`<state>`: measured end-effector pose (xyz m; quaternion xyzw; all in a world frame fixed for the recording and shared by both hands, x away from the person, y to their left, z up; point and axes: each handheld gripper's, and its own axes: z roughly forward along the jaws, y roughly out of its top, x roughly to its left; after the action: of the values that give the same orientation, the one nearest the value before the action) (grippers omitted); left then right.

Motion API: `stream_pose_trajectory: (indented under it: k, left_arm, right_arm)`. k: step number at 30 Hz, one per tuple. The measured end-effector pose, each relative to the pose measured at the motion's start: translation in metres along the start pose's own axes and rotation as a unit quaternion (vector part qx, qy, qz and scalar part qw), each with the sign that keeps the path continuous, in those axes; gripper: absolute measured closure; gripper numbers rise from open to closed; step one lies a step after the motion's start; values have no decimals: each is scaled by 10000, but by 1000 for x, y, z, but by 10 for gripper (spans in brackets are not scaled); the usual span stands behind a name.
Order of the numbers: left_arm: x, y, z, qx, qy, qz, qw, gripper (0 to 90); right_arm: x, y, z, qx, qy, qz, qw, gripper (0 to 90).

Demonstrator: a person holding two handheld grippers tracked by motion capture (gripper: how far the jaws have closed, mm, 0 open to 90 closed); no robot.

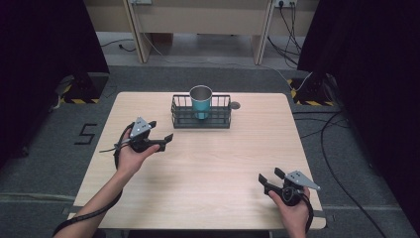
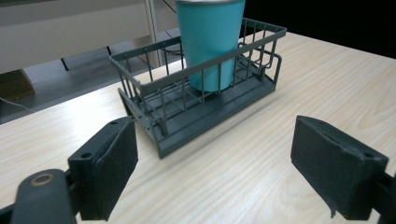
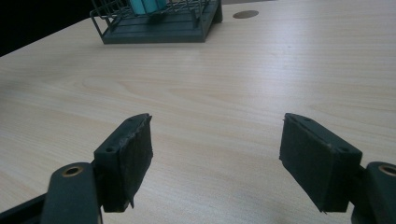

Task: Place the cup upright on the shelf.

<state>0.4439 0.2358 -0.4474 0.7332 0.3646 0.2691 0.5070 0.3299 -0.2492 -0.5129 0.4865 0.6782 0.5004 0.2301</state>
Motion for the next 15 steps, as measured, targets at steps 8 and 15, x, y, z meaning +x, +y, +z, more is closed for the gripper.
stream_pose_trajectory:
  k: [8, 15]
  left_arm:
    - [0, -18, -12, 9, -2, -104, 9999, 143]
    - [1, -32, -22, 46, -6, -124, 9999, 143]
  right_arm:
    - [0, 0, 0, 3, -4, -1, 10000, 262]
    - [0, 0, 0, 7, -5, -4, 10000, 262]
